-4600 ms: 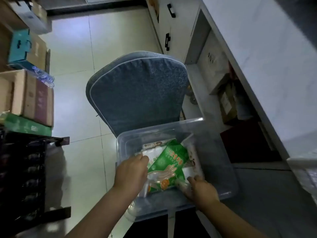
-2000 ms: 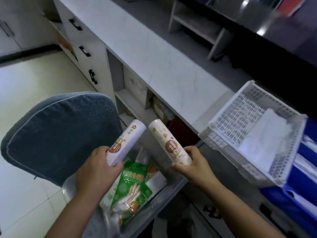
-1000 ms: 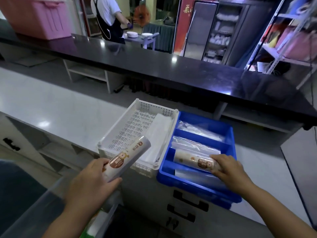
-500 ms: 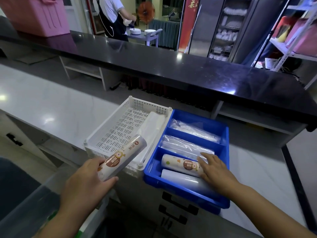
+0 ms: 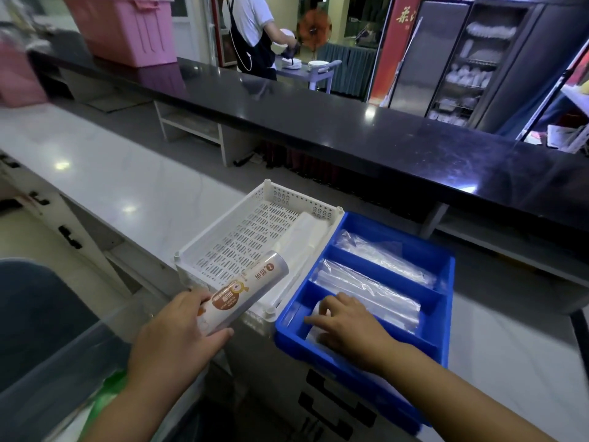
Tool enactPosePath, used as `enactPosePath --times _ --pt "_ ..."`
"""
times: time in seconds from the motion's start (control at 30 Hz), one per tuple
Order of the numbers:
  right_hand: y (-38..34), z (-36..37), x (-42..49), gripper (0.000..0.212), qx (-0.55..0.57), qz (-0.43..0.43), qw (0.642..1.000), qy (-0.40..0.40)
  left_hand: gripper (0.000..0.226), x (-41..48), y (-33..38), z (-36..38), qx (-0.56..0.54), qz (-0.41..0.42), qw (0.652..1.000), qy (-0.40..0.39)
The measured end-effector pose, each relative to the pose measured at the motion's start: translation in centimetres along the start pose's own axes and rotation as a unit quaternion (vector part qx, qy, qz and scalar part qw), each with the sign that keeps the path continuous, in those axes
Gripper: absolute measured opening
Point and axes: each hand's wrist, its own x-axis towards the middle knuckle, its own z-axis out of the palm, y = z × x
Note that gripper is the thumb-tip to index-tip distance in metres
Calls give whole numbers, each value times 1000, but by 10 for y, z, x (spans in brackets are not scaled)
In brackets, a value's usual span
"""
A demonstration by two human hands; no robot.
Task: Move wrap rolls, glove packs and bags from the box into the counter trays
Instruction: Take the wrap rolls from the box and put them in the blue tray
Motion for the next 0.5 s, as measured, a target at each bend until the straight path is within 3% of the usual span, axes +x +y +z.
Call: enactPosePath --times 0.17,0.3,0.4,0.5 --pt "4 8 19 25 0 -18 1000 2 58 -2 2 9 6 -12 1000 6" --pt "6 -8 13 18 93 20 994 49 61 0 7 20 2 -4 1000 -5" --pt "10 -32 -7 11 267 90 955 94 65 4 7 29 0 5 1000 -16" --pt "15 -37 -39 33 362 146 897 207 68 10 11 38 0 15 1000 -21"
